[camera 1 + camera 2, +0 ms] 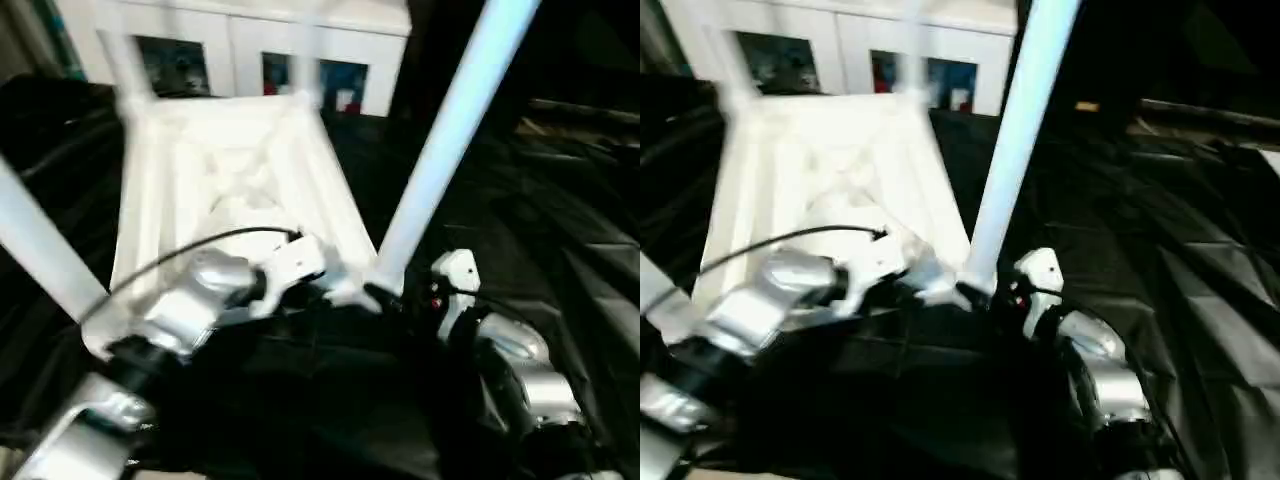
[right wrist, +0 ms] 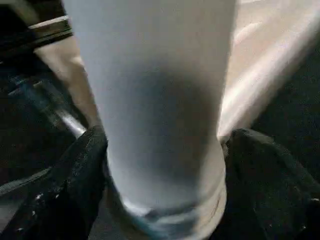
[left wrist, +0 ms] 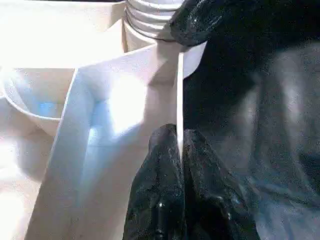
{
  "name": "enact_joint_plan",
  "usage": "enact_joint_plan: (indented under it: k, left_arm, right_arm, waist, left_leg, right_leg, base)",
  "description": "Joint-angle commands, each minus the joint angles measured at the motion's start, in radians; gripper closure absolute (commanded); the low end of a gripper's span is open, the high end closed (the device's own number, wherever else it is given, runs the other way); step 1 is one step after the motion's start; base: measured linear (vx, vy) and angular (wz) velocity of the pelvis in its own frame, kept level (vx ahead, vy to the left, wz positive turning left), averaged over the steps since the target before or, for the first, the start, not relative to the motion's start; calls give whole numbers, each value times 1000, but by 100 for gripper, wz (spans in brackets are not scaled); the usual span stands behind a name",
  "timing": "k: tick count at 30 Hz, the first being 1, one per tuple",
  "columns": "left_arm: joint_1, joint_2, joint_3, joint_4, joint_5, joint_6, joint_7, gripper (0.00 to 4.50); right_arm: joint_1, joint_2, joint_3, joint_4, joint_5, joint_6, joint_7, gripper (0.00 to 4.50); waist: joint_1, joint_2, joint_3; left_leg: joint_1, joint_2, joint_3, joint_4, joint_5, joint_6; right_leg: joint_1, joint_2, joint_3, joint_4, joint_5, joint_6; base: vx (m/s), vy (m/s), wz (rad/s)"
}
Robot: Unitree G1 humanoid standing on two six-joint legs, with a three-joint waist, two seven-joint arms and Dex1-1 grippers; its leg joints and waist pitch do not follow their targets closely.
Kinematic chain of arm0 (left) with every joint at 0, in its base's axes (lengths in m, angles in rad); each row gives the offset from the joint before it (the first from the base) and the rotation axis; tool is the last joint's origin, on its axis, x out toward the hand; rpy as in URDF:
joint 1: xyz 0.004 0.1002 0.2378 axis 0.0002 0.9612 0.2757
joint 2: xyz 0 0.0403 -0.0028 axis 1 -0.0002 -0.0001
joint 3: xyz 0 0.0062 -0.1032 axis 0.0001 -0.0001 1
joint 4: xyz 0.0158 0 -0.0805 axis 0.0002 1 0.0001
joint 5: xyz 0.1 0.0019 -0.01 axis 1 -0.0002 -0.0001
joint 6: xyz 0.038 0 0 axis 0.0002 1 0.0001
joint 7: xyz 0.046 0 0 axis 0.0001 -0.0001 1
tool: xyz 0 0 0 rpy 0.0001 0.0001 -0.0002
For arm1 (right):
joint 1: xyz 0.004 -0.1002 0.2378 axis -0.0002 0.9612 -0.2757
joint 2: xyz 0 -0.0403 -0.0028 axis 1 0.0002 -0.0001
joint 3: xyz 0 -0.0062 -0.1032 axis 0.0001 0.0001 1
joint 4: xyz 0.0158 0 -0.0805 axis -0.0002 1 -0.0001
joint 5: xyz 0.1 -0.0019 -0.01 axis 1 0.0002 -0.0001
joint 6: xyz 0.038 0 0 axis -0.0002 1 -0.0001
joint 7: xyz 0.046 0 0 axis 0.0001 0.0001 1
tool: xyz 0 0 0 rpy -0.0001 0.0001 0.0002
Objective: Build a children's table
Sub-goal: Rotate leg to tighten
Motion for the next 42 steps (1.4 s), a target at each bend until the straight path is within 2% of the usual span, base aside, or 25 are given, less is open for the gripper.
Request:
enact_joint_plan:
  k: [1,3,4,6,8,9,10,11,13,15,17,19,22,26,30,33,36,37,38,40,42]
  left_arm:
    - [24,-5,-21,5,-37,-10,-62,450]
    - [21,-3,-18,12,-35,-15,-61,450]
    - [15,1,-14,23,-32,-24,-61,450]
    - [8,10,-8,37,-29,-37,-67,450]
    - [5,12,-7,42,-27,-43,-70,450]
    - [5,13,-6,43,-27,-44,-71,450]
    - [5,11,-5,43,-27,-45,-73,450]
    - [6,11,-4,43,-27,-44,-73,450]
    - [9,9,-2,39,-27,-44,-76,450]
    - [9,9,-2,39,-27,-44,-76,450]
    - [14,8,0,34,-27,-43,-82,450]
    - [16,7,-1,33,-27,-43,-85,450]
    - [22,6,-1,37,-25,-51,-90,450]
    - [23,4,-3,40,-22,-52,-91,450]
    - [26,-7,3,43,-24,-45,-78,450]
    - [25,-44,18,63,-10,-26,-6,450]
    - [16,-83,28,90,13,6,76,450]
    - [3,-133,39,126,39,39,175,450]
    - [-2,-159,45,140,47,55,218,450]
    - [-7,-205,45,156,62,89,284,450]
    - [-12,-238,48,169,77,112,334,450]
  right_arm:
    - [16,-36,-10,-21,13,17,41,59]
    - [19,-46,-4,-27,15,22,60,59]
    - [23,-64,5,-34,16,29,90,59]
    - [21,-83,10,-33,17,31,121,59]
    - [16,-85,7,-27,18,29,128,59]
    - [12,-82,5,-22,17,28,127,75]
    - [6,-76,0,-16,16,26,128,85]
    - [4,-73,-1,-15,16,25,128,96]
    - [-2,-65,2,-11,19,22,127,113]
    - [-2,-65,2,-11,19,22,127,131]
    - [-1,-59,4,-13,28,27,130,148]
    - [1,-56,4,-13,31,28,129,165]
    - [8,-47,2,-12,31,25,133,175]
    - [13,-44,-1,-11,33,25,136,178]
    - [17,-33,-7,-2,28,18,116,180]
    - [4,7,-41,54,9,-8,10,180]
    - [-12,47,-69,116,-18,-36,-112,180]
    - [-24,95,-94,170,-43,-51,-244,180]
    - [-27,118,-99,187,-58,-56,-304,180]
    - [-32,165,-103,206,-85,-55,-418,180]
    - [-39,196,-103,222,-108,-58,-489,180]
  waist:
    - [-3,-7,-56]
    - [-2,-8,-56]
    - [-2,-13,-54]
    - [2,-10,-52]
    - [0,-13,-47]
    - [0,-13,-47]
    - [0,-12,-48]
    - [1,-13,-49]
    - [-1,-13,-51]
    - [-2,-13,-54]
    - [-2,-13,-59]
    - [-2,-12,-60]
    - [-1,-13,-59]
    - [-1,-11,-60]
    - [-1,-10,-62]
    - [-4,-11,-59]
    - [-7,-15,-54]
    - [-8,-12,-52]
    - [-11,-13,-49]
    - [-14,-17,-51]
    - [-14,-15,-49]
  left_leg:
    - [8,28,2,-45,-62,118]
    - [10,28,4,-43,-80,114]
    - [9,27,5,-44,-97,114]
    - [10,28,6,-47,-142,100]
    - [10,28,6,-50,-182,81]
    - [10,28,6,-50,-182,81]
    - [12,30,5,-51,-209,63]
    - [13,31,5,-51,-210,56]
    - [11,31,3,-51,-196,54]
    - [11,31,4,-48,-168,58]
    - [9,30,5,-44,-132,72]
    - [9,28,6,-42,-118,81]
    - [10,28,7,-42,-133,83]
    - [11,30,6,-42,-154,70]
    - [11,30,5,-41,-148,68]
    - [9,29,6,-41,-155,66]
    - [6,26,3,-45,-203,45]
    - [10,27,4,-46,-224,34]
    - [13,26,2,-48,-243,18]
    - [5,24,-2,-51,-235,4]
    - [12,23,-1,-51,-260,8]
  right_leg:
    - [46,-54,45,-35,-34,-237]
    - [46,-57,46,-34,-41,-246]
    - [47,-57,46,-37,-61,-244]
    - [48,-63,47,-46,-146,-224]
    - [45,-65,49,-54,-224,-201]
    - [45,-65,49,-54,-224,-201]
    - [42,-69,50,-59,-289,-183]
    - [41,-69,51,-60,-301,-178]
    - [43,-69,50,-56,-285,-180]
    - [44,-66,49,-50,-232,-190]
    - [48,-64,48,-40,-157,-210]
    - [49,-63,48,-37,-126,-222]
    - [49,-65,48,-39,-144,-227]
    - [48,-66,49,-41,-180,-219]
    - [49,-65,48,-38,-160,-222]
    - [46,-66,49,-40,-166,-228]
    - [48,-68,48,-53,-295,-189]
    - [40,-70,51,-59,-347,-174]
    - [36,-73,51,-65,-405,-162]
    - [44,-73,48,-66,-435,-139]
    - [36,-72,47,-74,-471,-117]
  base:
    - [0,0,0]
    - [0,0,0]
    - [0,0,0]
    - [0,0,0]
    - [0,0,0]
    - [0,0,0]
    - [0,0,0]
    - [0,0,0]
    - [0,0,0]
    - [0,0,0]
    - [0,0,0]
    - [0,0,0]
    - [0,0,0]
    - [0,0,0]
    - [0,0,0]
    - [0,0,0]
    - [0,0,0]
    - [0,0,0]
    - [0,0,0]
    - [0,0,0]
    - [0,0,0]
